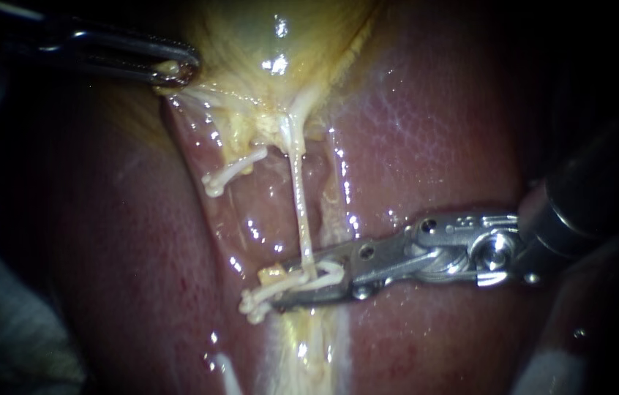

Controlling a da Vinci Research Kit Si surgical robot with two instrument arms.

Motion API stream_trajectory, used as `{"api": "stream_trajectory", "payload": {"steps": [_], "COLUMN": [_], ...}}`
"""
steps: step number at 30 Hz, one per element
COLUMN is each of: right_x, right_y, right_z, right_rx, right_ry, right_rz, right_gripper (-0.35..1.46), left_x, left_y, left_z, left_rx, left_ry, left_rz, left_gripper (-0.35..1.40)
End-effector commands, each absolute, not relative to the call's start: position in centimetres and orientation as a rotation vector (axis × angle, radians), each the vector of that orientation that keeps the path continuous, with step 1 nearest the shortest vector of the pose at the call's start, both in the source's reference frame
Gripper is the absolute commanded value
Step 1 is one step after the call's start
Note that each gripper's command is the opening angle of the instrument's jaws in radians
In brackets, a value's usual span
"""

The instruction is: Clipping first clip right tube

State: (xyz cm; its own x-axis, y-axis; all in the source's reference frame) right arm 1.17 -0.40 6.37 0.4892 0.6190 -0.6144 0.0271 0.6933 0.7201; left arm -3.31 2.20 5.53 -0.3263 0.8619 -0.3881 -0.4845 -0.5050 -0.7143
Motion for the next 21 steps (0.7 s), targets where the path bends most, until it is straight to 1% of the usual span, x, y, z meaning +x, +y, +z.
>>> {"api": "stream_trajectory", "payload": {"steps": [1, 3, 7, 13, 15, 21], "right_x": [1.17, 1.17, 1.18, 1.17, 1.15, 1.06], "right_y": [-0.4, -0.4, -0.4, -0.37, -0.36, -0.34], "right_z": [6.37, 6.37, 6.39, 6.42, 6.43, 6.45], "right_rx": [0.74, 0.741, 0.74, 0.721, 0.722, 0.734], "right_ry": [1.008, 1.016, 1.034, 1.055, 1.064, 1.125], "right_rz": [0.401, 0.403, 0.409, 0.429, 0.43, 0.44], "right_gripper": [0.19, 0.32, 0.42, 0.5, 0.5, 0.5], "left_x": [-3.31, -3.31, -3.31, -3.31, -3.31, -3.31], "left_y": [2.2, 2.2, 2.2, 2.2, 2.2, 2.2], "left_z": [5.53, 5.53, 5.53, 5.53, 5.53, 5.53], "left_rx": [-0.962, -0.962, -0.962, -0.962, -0.962, -0.962], "left_ry": [-0.609, -0.609, -0.609, -0.609, -0.609, -0.609], "left_rz": [1.935, 1.935, 1.935, 1.935, 1.935, 1.935], "left_gripper": [-0.35, -0.35, -0.35, -0.35, -0.35, -0.35]}}
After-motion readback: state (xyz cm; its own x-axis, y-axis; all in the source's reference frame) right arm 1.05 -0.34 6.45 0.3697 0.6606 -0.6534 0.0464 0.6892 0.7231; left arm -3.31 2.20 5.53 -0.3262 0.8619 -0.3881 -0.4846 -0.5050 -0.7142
